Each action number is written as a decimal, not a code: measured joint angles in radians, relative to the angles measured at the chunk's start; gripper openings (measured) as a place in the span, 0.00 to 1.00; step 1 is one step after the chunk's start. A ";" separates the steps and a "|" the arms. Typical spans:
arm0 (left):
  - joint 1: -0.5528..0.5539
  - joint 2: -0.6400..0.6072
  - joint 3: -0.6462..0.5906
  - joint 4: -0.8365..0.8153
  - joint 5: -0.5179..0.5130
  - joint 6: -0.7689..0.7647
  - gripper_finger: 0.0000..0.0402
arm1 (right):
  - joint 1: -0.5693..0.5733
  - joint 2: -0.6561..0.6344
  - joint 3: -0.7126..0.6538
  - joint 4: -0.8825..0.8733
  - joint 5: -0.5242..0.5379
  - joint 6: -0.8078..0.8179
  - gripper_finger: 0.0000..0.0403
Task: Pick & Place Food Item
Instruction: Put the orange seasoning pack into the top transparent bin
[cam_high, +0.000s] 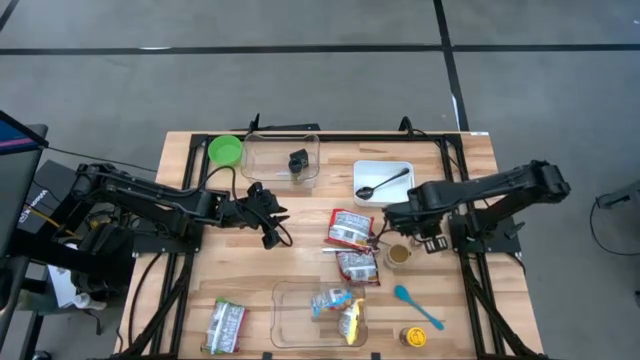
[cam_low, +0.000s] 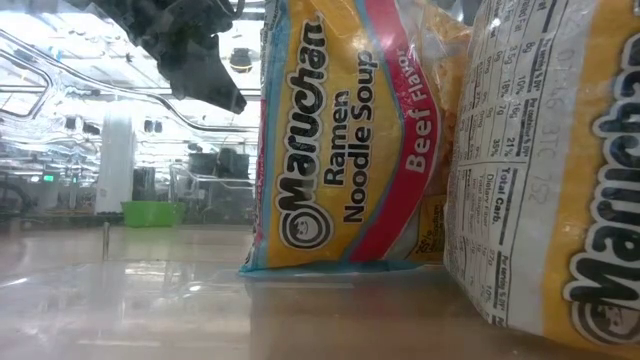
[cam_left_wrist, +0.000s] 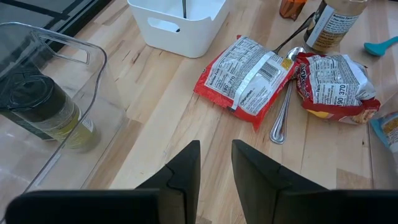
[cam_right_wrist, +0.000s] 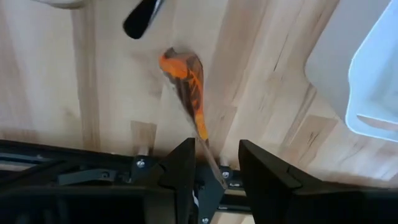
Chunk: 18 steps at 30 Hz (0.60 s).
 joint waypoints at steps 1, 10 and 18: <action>0.000 0.000 0.000 0.000 0.000 0.000 0.21 | -0.005 0.009 0.000 -0.003 0.000 0.000 0.29; 0.000 0.000 0.000 0.000 0.000 0.000 0.21 | -0.020 0.073 0.000 -0.030 -0.007 0.000 0.29; 0.000 0.000 0.000 0.000 0.000 0.000 0.21 | -0.019 0.076 0.000 -0.031 -0.008 0.000 0.29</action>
